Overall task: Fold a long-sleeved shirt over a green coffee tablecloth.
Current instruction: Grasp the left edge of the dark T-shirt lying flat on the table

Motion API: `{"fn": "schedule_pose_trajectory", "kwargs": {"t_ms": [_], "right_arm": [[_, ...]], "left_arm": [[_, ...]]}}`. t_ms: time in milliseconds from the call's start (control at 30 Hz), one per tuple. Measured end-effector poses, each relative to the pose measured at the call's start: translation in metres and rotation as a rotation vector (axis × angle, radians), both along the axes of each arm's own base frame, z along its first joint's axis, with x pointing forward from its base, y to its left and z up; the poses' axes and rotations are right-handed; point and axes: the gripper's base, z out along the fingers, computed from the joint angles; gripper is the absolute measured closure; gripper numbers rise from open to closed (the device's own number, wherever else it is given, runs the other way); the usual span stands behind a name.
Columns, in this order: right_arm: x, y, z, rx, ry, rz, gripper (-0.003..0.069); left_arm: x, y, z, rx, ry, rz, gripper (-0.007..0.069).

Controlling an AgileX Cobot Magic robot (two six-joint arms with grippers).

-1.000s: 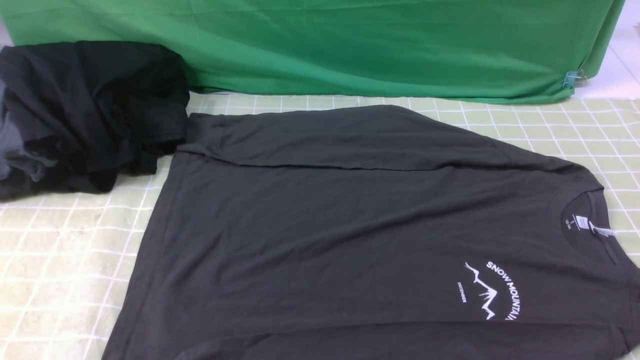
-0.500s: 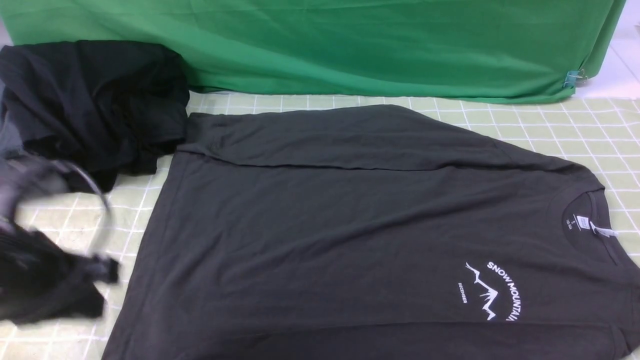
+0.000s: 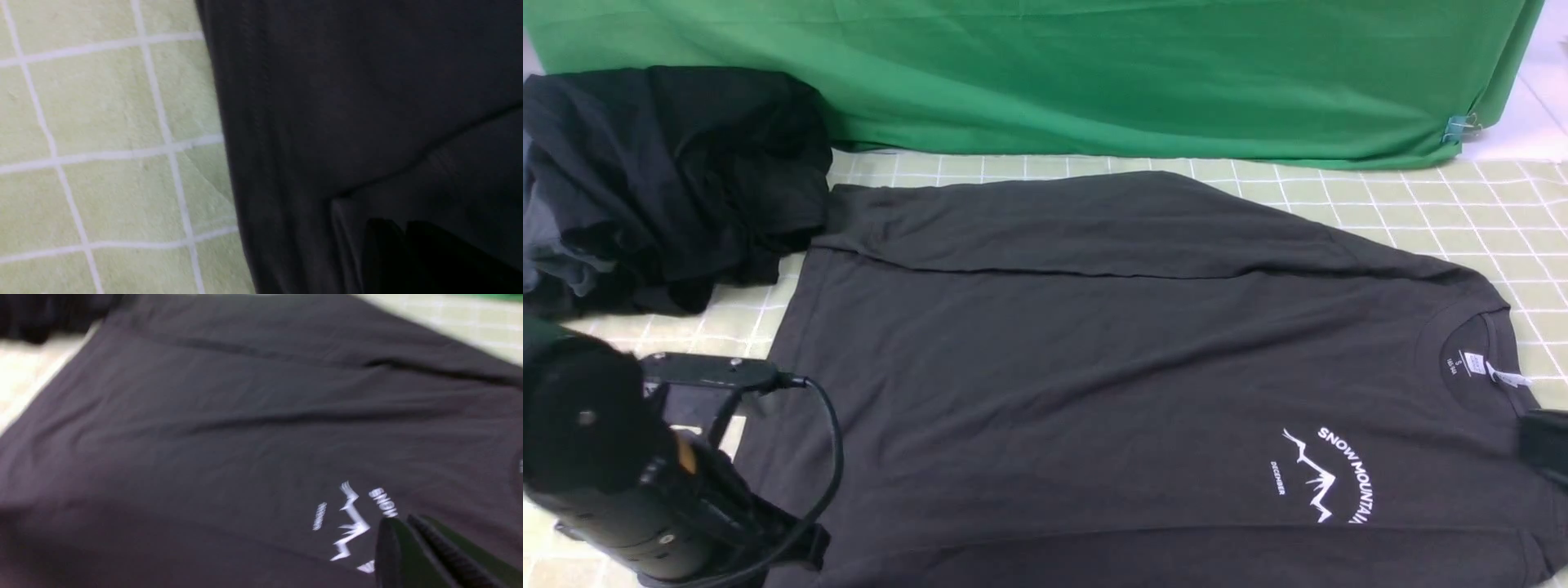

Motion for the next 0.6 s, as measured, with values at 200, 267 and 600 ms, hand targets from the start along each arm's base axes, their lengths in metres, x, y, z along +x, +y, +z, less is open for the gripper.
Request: {"fn": "schedule_pose_trajectory", "kwargs": {"t_ms": [200, 267, 600], "right_arm": [[0.014, 0.015, -0.007, -0.015, 0.025, 0.047, 0.0651], [0.016, 0.017, -0.008, -0.013, 0.022, 0.051, 0.0651], [0.016, 0.017, -0.006, -0.007, 0.007, 0.052, 0.0645]], "left_arm": [[0.009, -0.004, -0.024, 0.027, 0.072, 0.0, 0.028], [0.012, -0.005, -0.033, 0.037, 0.102, 0.0, 0.0208], [0.012, -0.009, -0.035, 0.012, 0.132, -0.012, 0.055]]}}
